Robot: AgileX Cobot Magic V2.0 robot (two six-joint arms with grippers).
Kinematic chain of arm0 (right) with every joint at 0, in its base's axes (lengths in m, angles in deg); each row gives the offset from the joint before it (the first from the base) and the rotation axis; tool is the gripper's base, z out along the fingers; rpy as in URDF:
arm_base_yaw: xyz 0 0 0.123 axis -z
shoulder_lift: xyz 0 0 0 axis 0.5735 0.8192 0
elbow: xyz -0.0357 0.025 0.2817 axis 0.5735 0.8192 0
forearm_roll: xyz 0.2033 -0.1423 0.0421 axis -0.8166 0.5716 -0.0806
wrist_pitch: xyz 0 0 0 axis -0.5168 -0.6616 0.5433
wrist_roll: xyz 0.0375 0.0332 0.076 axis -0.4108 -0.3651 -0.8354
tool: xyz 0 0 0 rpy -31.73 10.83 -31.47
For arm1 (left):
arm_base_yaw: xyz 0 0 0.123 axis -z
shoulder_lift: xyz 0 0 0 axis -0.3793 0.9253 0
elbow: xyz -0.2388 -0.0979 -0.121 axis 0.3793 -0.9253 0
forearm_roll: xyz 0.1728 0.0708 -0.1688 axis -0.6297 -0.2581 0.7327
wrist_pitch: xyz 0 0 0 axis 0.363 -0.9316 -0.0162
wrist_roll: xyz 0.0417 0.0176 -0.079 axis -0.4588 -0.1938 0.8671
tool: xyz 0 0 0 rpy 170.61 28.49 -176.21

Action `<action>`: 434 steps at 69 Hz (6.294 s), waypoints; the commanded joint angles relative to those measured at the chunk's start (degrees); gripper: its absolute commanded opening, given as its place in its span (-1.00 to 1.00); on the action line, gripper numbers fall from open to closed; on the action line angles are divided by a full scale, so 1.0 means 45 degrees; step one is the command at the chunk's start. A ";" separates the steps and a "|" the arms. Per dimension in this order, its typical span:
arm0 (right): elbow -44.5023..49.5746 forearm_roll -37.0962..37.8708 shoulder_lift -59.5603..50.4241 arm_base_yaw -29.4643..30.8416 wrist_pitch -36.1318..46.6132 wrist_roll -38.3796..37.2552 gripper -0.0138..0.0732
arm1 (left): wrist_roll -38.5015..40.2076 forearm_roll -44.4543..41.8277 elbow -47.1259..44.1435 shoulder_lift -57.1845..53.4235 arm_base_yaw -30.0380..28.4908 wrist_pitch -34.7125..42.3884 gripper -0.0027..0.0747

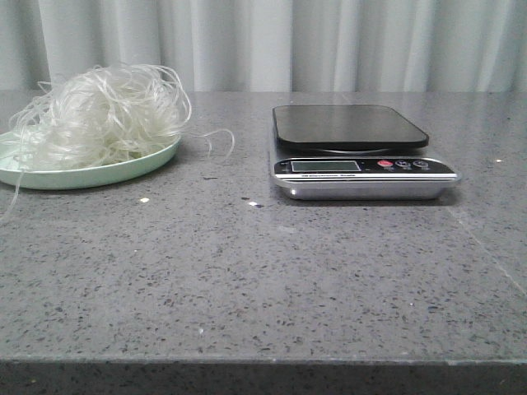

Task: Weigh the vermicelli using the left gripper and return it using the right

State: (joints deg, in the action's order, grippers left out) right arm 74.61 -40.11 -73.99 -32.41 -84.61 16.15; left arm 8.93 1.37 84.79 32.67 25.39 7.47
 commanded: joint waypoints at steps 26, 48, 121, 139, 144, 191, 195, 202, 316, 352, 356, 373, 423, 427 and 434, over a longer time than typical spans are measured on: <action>-0.0091 0.0131 -0.0203 0.0073 0.1043 0.0054 -0.33 | 0.0098 0.0155 -0.0066 -0.0243 -0.0052 0.0974 -0.58; -0.0091 0.0131 -0.0203 0.0073 0.1043 0.0054 -0.33 | 0.0098 0.0155 -0.0066 -0.0243 -0.0052 0.1602 -0.58; -0.0091 0.0131 -0.0203 0.0073 0.1043 0.0054 -0.33 | 0.0043 0.0175 1.2636 1.1230 -0.0029 -0.1760 0.17; -0.0091 0.0131 -0.0203 0.0073 0.1043 0.0054 -0.33 | -0.1898 0.2170 1.6294 1.4637 -0.0029 -0.6609 0.57; -0.0091 0.0131 -0.0203 0.0073 0.1043 0.0054 -0.33 | -0.3532 0.4289 1.7384 1.5765 -0.0029 -0.8155 0.61; -0.0091 0.0131 -0.0203 0.0073 0.1043 0.0054 -0.33 | -0.4742 0.3480 1.8730 2.0780 0.2985 -1.0423 0.62; -0.0091 0.0131 -0.0203 0.0073 0.1043 0.0054 -0.33 | -0.4099 0.2697 1.8730 2.0959 0.3188 -1.0402 0.62; -0.0091 0.0131 -0.0203 0.0073 0.1043 0.0054 -0.33 | -0.3603 0.2056 1.8730 2.1276 0.3265 -1.0402 0.62; -0.0091 0.0131 -0.0203 0.0073 0.1054 0.0054 -0.33 | -0.3327 0.2995 2.7704 2.1960 0.5938 -1.1348 -0.56; -0.0091 0.0131 -0.0203 0.0073 0.1054 0.0054 -0.33 | -0.3327 0.2971 2.7704 2.4946 0.8074 -1.0861 -0.56; -0.0091 0.0131 -0.0203 0.0073 0.1054 0.0054 -0.33 | -0.3327 0.2936 2.7704 2.5234 0.8074 -1.0993 -0.56; -0.0091 0.0131 -0.0203 0.0073 0.1054 0.0054 -0.33 | -0.3327 0.2819 2.7704 2.6080 0.8074 -1.1576 -0.56; -0.0091 0.0131 -0.0203 0.0073 0.1054 0.0054 -0.33 | -0.3327 0.2398 2.7848 2.6369 0.8074 -1.2730 0.47; -0.0091 0.0131 -0.0203 0.0073 0.1054 0.0054 -0.33 | -0.3327 0.2336 2.8050 2.6369 0.8074 -1.2956 0.52; -0.0091 0.0131 -0.0203 0.0073 0.1054 0.0054 -0.33 | -0.3327 0.2076 2.8702 2.6369 0.8074 -1.3641 0.52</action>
State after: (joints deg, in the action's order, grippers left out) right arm 74.61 -40.11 -73.99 -32.41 -84.61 16.15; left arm -6.73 11.47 209.58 154.62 61.38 -52.92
